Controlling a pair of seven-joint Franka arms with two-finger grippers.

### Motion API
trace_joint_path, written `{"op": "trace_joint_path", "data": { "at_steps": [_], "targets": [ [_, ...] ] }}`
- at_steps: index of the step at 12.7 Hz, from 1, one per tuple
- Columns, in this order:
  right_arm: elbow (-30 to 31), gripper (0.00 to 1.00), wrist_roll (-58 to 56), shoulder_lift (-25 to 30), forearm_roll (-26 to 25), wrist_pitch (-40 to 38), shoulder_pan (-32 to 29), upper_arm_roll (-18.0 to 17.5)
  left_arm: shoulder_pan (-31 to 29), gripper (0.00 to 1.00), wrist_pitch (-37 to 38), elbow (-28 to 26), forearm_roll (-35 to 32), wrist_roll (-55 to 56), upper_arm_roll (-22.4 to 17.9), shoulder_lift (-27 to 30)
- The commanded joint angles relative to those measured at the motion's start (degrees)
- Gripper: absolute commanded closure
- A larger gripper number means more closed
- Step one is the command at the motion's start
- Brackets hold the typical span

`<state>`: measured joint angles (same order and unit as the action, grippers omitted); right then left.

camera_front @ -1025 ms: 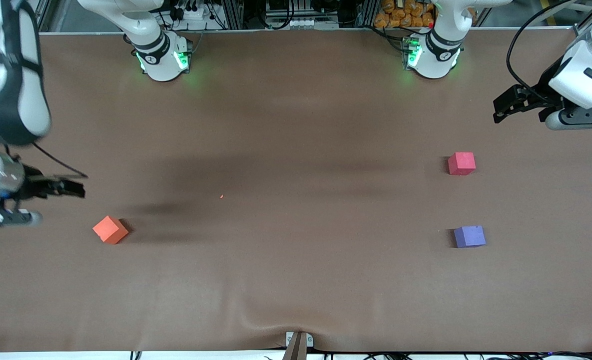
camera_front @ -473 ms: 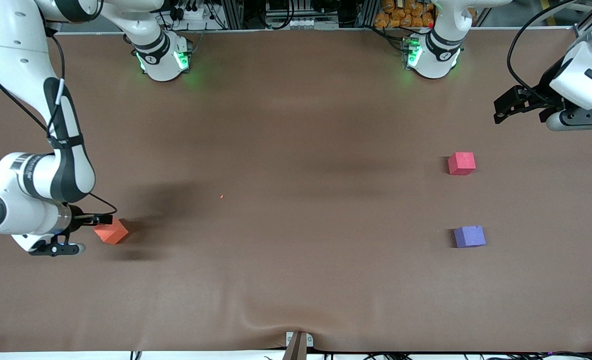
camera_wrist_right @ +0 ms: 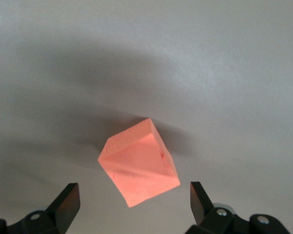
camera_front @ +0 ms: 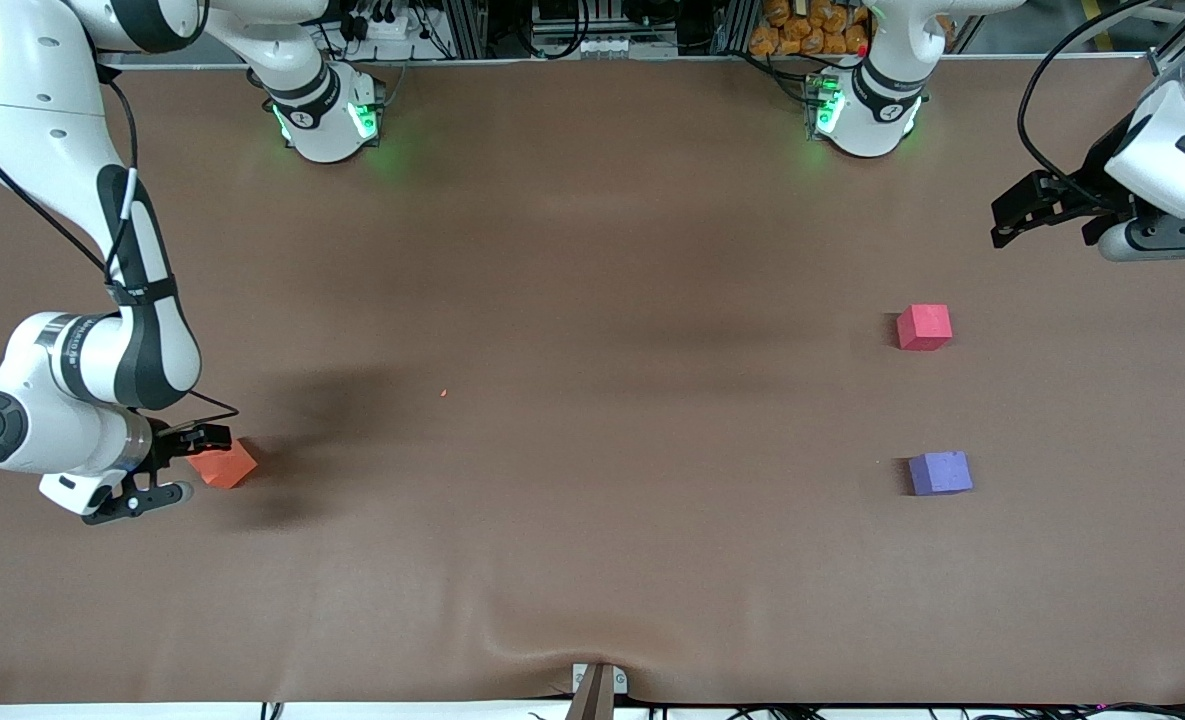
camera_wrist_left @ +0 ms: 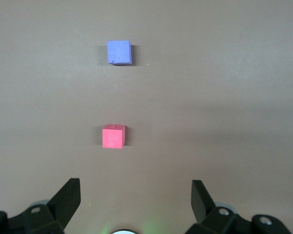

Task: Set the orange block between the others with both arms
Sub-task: 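Lower the right gripper over the orange cube and close on it, then carry the orange cube with the right gripper toward the table middle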

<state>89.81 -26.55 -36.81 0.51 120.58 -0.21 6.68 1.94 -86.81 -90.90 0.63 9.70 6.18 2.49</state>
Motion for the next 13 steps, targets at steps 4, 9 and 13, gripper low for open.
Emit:
{"op": "trace_joint_path", "data": {
  "at_steps": [4, 9, 13],
  "targets": [
    [-0.25, 0.0, -15.27, -2.3, 0.11, 1.06, -0.23, -0.35, -0.36, 0.0, -1.08, -0.16, 0.78, -0.03, 0.14, -0.46],
    [-0.16, 0.0, -17.57, -3.97, -0.33, 2.63, -0.32, -0.35, -0.36, 0.0, -1.08, -0.42, 0.78, -0.03, 0.14, -0.47],
    [-0.16, 0.0, -19.33, -5.46, -0.16, 3.96, -0.49, -0.35, -0.27, 0.0, -1.08, -0.69, 0.78, -0.03, 0.14, -0.47]
  ]
}}
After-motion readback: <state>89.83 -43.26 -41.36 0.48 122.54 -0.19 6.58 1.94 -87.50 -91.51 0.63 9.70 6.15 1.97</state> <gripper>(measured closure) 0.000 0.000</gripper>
